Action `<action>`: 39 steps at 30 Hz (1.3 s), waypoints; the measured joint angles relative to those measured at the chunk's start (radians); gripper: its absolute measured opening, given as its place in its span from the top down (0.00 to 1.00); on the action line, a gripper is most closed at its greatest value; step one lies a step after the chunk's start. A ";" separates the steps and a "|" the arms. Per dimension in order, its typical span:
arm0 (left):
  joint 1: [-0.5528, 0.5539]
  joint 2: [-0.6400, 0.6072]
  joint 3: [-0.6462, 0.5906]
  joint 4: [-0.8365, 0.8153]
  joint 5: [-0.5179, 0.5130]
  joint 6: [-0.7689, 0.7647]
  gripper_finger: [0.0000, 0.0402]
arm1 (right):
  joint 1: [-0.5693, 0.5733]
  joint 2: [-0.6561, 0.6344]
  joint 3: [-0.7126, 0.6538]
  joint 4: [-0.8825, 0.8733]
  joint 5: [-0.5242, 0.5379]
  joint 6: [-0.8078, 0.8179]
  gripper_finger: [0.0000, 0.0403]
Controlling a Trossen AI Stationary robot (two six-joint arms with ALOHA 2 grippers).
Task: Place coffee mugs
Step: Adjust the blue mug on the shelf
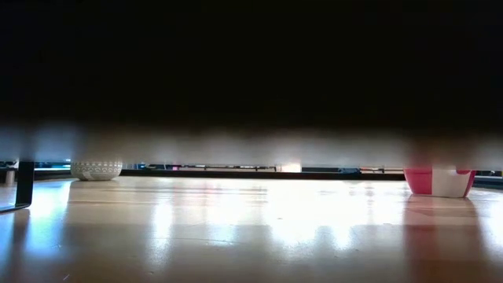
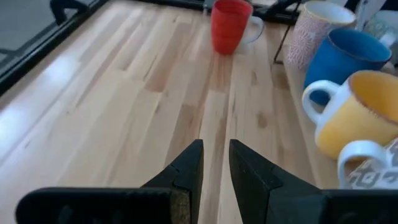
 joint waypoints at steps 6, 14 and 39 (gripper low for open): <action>0.010 0.027 -0.012 0.140 0.006 0.086 0.83 | -0.047 0.062 0.000 0.018 -0.077 0.124 0.94; 0.010 0.005 -0.012 0.219 0.001 0.087 0.83 | -0.086 0.186 0.182 0.012 -0.246 0.095 0.94; 0.010 0.004 -0.012 0.214 -0.027 0.077 0.83 | -0.082 0.794 0.831 -0.757 -0.645 0.195 0.63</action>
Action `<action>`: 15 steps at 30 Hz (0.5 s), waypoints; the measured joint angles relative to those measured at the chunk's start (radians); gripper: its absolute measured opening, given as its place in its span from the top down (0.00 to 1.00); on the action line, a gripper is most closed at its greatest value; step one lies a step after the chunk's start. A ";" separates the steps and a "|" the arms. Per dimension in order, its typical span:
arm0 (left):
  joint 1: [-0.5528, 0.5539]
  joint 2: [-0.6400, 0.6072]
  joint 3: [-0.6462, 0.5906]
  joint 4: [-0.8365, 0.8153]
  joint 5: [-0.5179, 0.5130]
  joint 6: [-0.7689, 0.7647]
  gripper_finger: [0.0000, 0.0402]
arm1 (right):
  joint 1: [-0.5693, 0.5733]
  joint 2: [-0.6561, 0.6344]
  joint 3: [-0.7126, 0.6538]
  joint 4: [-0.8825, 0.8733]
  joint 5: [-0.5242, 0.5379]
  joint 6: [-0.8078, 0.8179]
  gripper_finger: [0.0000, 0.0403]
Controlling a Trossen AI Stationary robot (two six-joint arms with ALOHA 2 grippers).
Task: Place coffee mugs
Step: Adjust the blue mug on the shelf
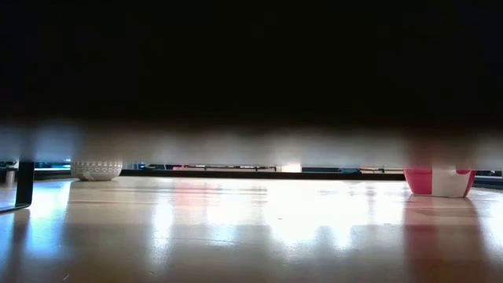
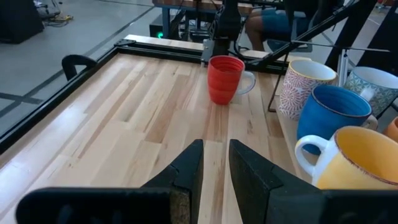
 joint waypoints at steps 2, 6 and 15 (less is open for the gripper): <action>0.000 0.000 0.000 0.000 0.000 0.000 0.83 | -0.011 0.035 0.000 0.001 -0.037 0.041 0.63; 0.000 0.000 0.000 0.000 0.000 0.000 0.83 | -0.011 0.099 0.000 0.002 -0.046 0.071 0.63; 0.000 0.000 0.000 -0.001 0.000 0.000 0.83 | 0.012 0.192 0.000 0.076 -0.120 0.100 0.63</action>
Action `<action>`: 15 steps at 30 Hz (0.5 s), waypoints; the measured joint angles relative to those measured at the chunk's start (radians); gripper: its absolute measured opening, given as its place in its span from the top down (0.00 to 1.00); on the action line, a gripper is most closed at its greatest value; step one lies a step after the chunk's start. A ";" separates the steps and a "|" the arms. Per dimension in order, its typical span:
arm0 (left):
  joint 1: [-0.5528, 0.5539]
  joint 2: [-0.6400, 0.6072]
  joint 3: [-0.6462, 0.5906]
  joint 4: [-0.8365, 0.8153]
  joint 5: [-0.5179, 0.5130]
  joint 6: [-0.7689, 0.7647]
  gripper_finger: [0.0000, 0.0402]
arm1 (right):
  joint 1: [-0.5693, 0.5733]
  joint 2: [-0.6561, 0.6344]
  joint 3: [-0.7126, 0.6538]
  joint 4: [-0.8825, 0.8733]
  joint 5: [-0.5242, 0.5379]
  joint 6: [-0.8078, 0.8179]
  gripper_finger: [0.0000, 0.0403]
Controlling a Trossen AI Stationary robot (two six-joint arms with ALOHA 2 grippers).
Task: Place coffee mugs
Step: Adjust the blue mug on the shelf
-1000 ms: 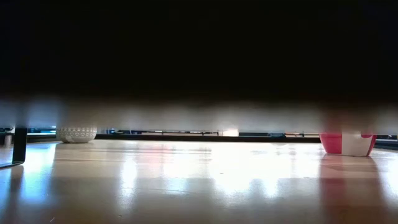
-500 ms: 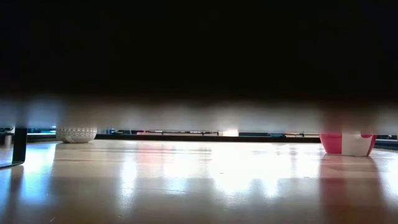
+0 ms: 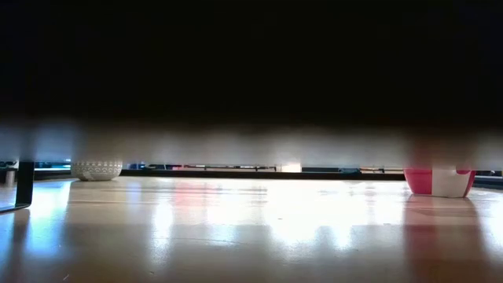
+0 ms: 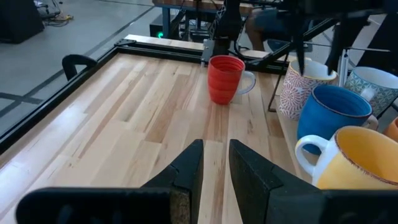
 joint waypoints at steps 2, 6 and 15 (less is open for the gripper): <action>0.000 0.000 0.000 0.000 0.000 0.000 0.83 | 0.009 0.010 0.000 0.012 0.001 0.001 0.63; 0.000 0.000 0.000 0.000 0.000 0.000 0.83 | 0.020 0.040 0.000 0.015 0.034 0.006 0.63; 0.000 0.000 0.000 -0.002 0.000 0.000 0.83 | 0.023 0.098 -0.001 0.008 0.072 0.006 0.63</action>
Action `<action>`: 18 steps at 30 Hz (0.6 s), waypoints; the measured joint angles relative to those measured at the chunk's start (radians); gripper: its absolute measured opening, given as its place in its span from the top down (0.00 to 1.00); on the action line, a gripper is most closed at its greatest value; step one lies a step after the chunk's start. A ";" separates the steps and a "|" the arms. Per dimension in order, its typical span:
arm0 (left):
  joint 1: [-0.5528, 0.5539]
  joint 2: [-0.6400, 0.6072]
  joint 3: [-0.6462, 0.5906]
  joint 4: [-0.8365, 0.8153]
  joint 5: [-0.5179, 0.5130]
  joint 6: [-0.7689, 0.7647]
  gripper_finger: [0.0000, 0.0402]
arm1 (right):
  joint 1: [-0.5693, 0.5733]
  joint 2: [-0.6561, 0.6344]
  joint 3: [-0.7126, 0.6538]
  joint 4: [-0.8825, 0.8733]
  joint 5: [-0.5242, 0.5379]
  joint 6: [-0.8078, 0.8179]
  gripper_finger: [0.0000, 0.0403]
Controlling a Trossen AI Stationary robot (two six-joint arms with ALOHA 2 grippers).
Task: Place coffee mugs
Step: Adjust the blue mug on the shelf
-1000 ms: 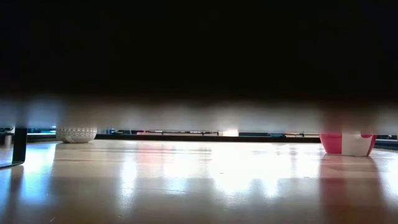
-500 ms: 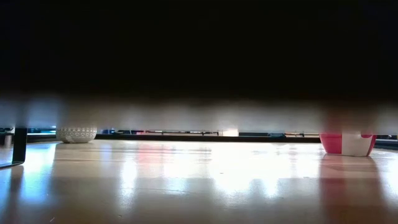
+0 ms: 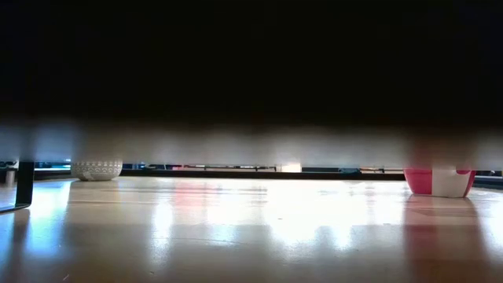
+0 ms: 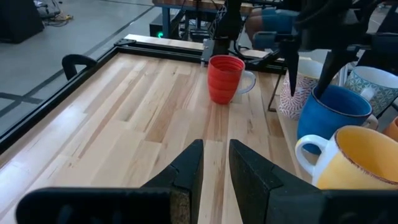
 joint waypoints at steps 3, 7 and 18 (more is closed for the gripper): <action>0.000 0.000 0.000 -0.006 0.000 0.000 0.83 | 0.005 0.004 0.000 0.001 -0.013 0.000 0.63; 0.000 0.000 0.000 -0.007 0.000 0.000 0.83 | 0.008 0.004 0.000 0.008 -0.014 0.003 0.63; 0.000 0.000 0.000 -0.007 0.000 0.000 0.83 | 0.009 0.004 0.000 0.016 -0.036 -0.006 0.89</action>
